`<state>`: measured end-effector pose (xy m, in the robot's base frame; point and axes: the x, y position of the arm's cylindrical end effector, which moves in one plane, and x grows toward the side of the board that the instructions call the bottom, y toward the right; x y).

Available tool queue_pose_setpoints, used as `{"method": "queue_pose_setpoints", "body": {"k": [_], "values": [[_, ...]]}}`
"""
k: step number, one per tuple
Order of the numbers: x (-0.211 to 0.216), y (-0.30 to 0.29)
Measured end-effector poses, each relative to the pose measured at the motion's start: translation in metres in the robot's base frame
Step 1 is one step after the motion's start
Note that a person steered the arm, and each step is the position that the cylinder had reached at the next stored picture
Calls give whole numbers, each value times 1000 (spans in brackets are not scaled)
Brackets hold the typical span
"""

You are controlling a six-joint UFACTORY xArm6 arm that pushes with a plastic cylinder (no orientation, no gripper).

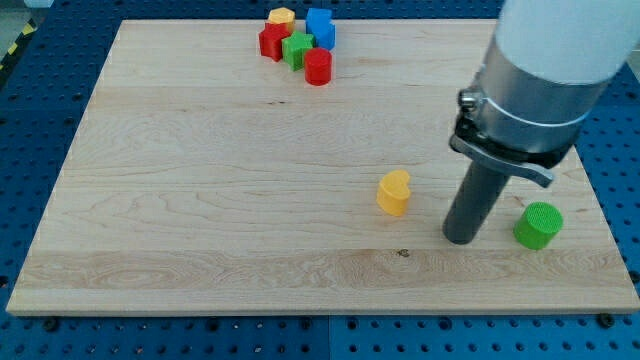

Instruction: Slide the yellow heart to the center

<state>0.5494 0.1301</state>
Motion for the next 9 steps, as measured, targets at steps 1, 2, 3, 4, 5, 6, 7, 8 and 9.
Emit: {"method": "queue_pose_setpoints", "body": {"k": [1, 2, 3, 4, 5, 6, 7, 8, 9], "values": [[-15, -17], [-32, -43], [-47, -72], [-55, -96], [-55, -114], [-58, -138], [-78, -156], [-105, -175], [-133, -197]]}}
